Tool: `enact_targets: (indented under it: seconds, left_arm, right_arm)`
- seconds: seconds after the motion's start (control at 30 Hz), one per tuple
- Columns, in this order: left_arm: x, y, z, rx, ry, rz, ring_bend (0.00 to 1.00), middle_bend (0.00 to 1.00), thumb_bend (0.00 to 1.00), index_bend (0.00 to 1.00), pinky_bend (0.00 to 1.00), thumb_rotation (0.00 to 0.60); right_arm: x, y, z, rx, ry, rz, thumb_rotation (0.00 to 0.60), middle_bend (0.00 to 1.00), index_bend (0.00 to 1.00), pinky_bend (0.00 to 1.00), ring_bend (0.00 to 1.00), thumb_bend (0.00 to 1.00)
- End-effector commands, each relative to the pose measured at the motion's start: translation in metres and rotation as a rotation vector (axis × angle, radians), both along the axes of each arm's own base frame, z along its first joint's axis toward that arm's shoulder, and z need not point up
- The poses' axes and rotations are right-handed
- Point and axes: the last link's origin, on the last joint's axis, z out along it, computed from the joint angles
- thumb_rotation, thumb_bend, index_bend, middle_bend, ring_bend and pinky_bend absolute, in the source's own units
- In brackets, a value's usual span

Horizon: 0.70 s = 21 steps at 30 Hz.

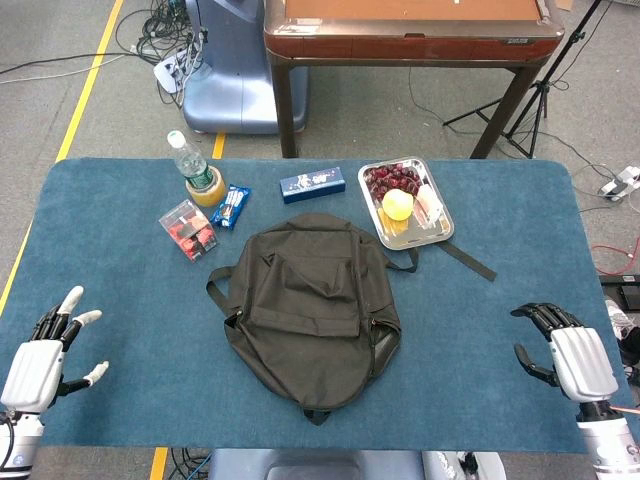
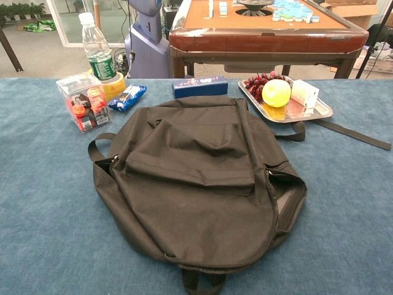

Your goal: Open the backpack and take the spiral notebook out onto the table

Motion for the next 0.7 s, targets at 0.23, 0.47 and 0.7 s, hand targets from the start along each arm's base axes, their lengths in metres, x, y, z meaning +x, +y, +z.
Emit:
enact_targets:
  seconds: [0.23, 0.47, 0.7]
  left_arm:
    - [0.003, 0.005, -0.003, -0.081, -0.006, -0.048, 0.0, 0.0, 0.19, 0.24, 0.07, 0.6]
    - [0.015, 0.023, -0.018, -0.229, -0.024, -0.163, 0.0, 0.0, 0.19, 0.24, 0.07, 0.6]
    - [0.037, 0.045, -0.049, -0.384, -0.037, -0.32, 0.0, 0.0, 0.19, 0.24, 0.07, 0.6]
  right_arm:
    - [0.005, -0.001, 0.011, -0.035, 0.012, 0.021, 0.6, 0.3, 0.32, 0.35, 0.22, 0.37]
    - [0.012, -0.003, 0.024, -0.074, 0.034, 0.033, 0.6, 0.3, 0.32, 0.34, 0.22, 0.37]
    - [0.018, -0.005, 0.029, -0.086, 0.046, 0.037, 0.6, 0.3, 0.32, 0.34, 0.21, 0.37]
